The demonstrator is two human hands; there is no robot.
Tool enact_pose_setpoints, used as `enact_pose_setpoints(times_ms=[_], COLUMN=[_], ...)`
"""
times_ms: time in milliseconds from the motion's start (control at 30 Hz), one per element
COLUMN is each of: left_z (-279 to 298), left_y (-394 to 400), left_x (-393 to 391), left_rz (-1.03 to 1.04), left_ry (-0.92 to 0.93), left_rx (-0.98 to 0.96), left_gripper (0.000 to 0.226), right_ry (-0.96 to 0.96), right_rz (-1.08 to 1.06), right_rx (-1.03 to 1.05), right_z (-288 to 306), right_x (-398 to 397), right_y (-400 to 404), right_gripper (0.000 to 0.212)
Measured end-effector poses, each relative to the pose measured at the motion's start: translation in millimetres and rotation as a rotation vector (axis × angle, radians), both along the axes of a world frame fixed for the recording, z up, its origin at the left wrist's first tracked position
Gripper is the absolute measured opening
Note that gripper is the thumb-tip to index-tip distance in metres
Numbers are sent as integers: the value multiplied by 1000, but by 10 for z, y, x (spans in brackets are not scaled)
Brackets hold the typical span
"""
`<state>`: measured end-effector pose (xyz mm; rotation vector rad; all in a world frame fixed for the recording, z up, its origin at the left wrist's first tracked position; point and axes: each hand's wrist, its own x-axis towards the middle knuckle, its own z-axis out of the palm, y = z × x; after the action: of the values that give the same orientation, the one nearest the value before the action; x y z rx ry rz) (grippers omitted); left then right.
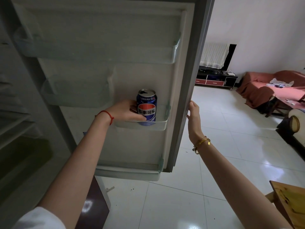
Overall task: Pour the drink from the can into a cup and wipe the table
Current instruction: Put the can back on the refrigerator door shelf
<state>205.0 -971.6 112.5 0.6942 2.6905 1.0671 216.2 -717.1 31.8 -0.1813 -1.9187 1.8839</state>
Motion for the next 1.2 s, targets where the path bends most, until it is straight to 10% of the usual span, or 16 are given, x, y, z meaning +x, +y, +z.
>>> enact_pose_setpoints(times_ms=[267,533,1200], left_z=[-99,-600,-1222], left_y=[-46,93,470], left_x=[74,838,2049], left_rz=[109,433,384], left_ry=[11,766,565], left_rx=[49,371,220], left_gripper=[57,28,62], right_ry=[-15,-28,61], right_rz=[18,2,52], right_rx=[-2,20,80], right_z=[24,39,-27], right_x=[86,236,1264], right_y=[-18,-77,-379], right_gripper=[67,73,51])
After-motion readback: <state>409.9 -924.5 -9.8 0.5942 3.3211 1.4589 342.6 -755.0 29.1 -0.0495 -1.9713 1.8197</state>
